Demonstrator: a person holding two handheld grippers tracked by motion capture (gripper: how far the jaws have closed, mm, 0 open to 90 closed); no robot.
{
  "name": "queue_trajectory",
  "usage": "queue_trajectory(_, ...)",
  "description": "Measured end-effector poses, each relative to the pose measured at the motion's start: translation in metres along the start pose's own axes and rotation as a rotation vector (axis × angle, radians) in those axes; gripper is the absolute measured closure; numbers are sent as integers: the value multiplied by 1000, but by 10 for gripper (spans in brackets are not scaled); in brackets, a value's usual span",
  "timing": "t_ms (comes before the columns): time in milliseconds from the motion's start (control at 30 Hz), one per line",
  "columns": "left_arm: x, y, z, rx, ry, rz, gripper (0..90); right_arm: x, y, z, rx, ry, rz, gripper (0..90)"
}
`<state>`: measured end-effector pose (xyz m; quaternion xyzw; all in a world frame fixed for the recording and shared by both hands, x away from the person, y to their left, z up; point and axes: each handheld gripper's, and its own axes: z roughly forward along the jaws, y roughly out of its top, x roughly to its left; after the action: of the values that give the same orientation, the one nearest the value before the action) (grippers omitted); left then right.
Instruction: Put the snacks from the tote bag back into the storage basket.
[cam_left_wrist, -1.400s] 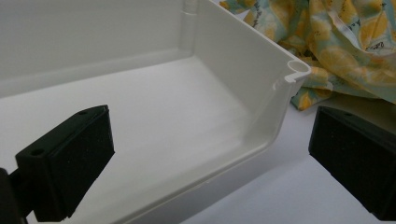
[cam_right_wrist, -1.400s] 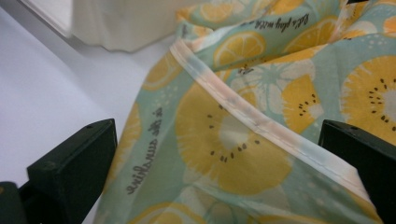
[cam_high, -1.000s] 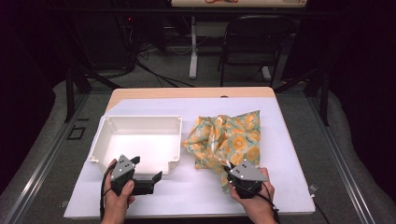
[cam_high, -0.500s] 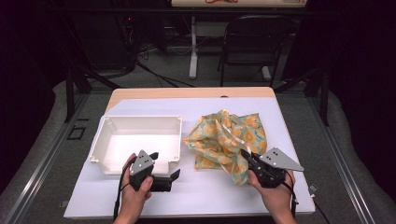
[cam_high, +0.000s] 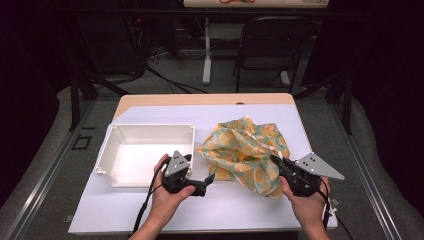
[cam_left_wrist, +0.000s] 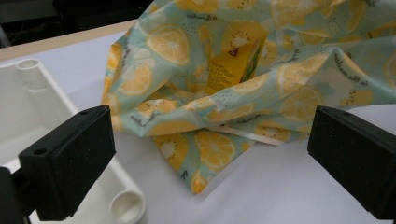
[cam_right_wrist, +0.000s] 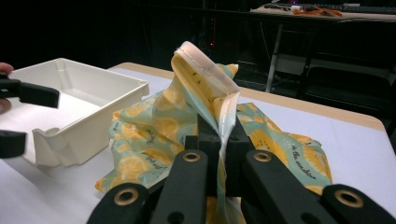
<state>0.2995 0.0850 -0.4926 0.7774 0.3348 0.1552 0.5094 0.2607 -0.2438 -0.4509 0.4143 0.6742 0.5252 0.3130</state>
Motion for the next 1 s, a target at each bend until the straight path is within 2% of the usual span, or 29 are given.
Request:
queue_trajectory(133,-7,4,15,7,-4,4,37,-5,2,-2,-2,-3,11,895)
queue_trajectory(333,-15,6,29,17,4,20,72,-9,4,-3,-5,-4,16,895)
queue_trajectory(433,-17,7,35,27,46,33,118,-11,5,-2,-7,-6,17,895)
queue_trajectory(500,-17,7,40,48,57,35,148,-12,6,-2,-5,-4,19,895)
queue_trajectory(533,-19,7,43,55,69,49,153,-13,6,-2,-7,-4,20,895)
queue_trajectory(733,-25,8,57,98,83,93,179,-19,11,-1,-3,-11,28,895)
queue_trajectory(800,-31,9,65,111,121,142,271,-20,12,1,-4,-10,26,895)
queue_trajectory(867,-34,8,69,134,144,169,372,-22,14,2,-9,-15,31,895)
queue_trajectory(1000,-36,5,76,185,133,183,664,-27,18,5,-19,-16,37,895)
